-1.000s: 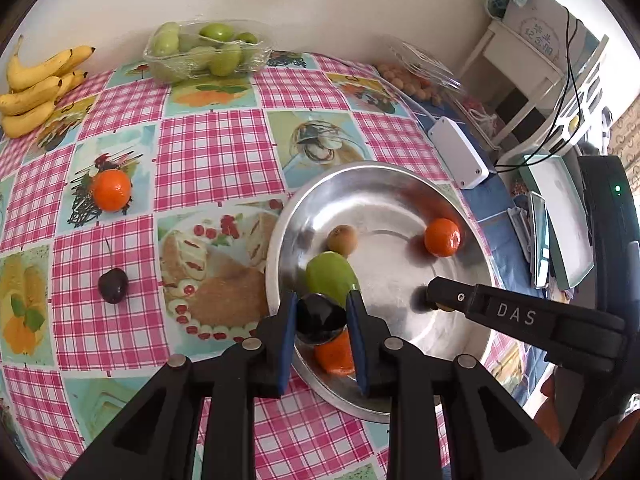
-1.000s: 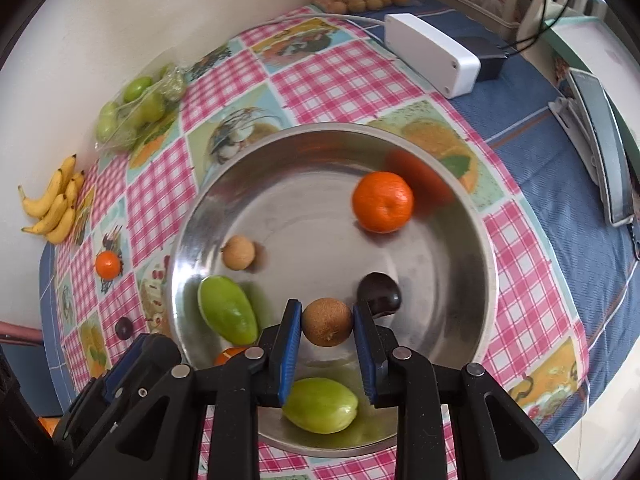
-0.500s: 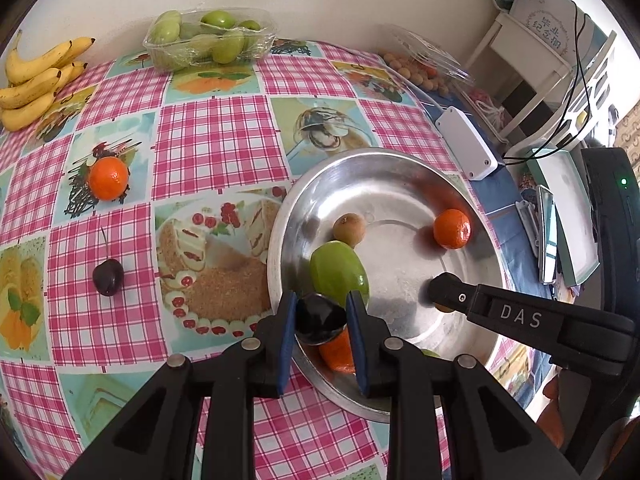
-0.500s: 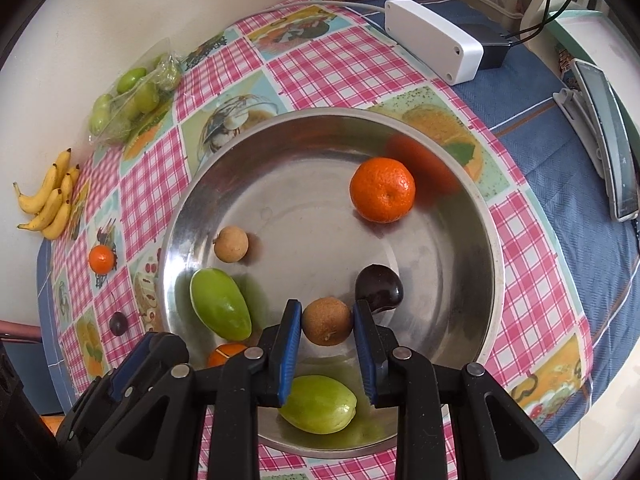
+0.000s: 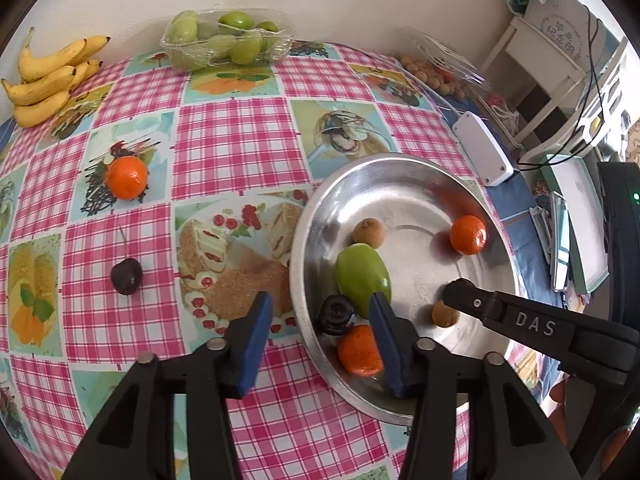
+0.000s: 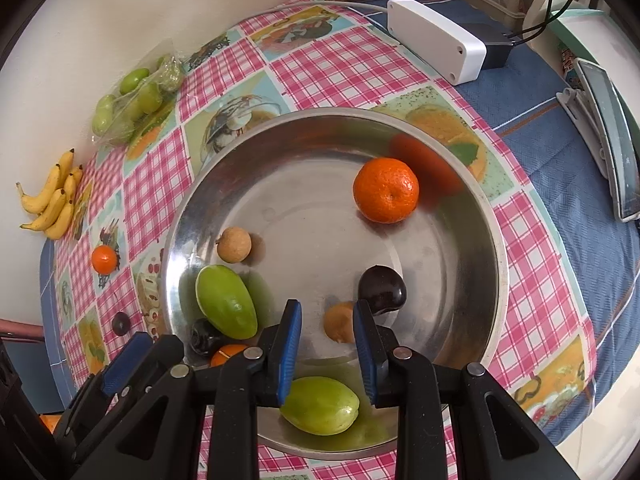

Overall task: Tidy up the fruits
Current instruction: 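Open the left gripper to drop the cherry into the bowl, then open the right gripper to release the kiwi into the bowl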

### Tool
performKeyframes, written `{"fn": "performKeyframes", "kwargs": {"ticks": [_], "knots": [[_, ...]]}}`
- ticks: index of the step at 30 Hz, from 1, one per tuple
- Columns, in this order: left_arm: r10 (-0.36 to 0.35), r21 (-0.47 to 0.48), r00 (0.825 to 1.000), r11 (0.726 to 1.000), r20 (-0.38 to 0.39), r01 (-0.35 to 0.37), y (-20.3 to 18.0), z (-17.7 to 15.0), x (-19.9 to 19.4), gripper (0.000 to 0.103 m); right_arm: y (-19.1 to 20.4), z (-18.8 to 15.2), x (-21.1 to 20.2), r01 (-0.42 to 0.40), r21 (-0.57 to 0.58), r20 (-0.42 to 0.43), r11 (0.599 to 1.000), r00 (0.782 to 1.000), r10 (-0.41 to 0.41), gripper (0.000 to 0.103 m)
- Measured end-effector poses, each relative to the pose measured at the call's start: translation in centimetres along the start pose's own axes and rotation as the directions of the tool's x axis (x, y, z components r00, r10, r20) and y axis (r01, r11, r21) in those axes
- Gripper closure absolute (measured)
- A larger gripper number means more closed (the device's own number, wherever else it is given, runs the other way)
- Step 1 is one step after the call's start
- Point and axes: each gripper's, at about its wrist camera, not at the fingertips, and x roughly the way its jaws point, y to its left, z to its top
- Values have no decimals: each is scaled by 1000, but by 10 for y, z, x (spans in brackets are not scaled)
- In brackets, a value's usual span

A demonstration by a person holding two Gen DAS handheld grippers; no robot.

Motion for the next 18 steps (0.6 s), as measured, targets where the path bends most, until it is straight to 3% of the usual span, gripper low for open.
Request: {"fn": "performKeyframes", "kwargs": {"ticks": [2,9,18], "knots": [[30,-17,1000,999,0,-30,5,0,1,37,0,0,0,-2,-3,2,1000,1000,2,73],[115,-96,993,989,-19,-117,29,0,5,33,3,1,1,-14,-33,9,999,1000,15,73],[134,-165,990,976,-42,-139,48,-1,4,30,4,2,3,-8,-55,9,998,1000,8,71]]}}
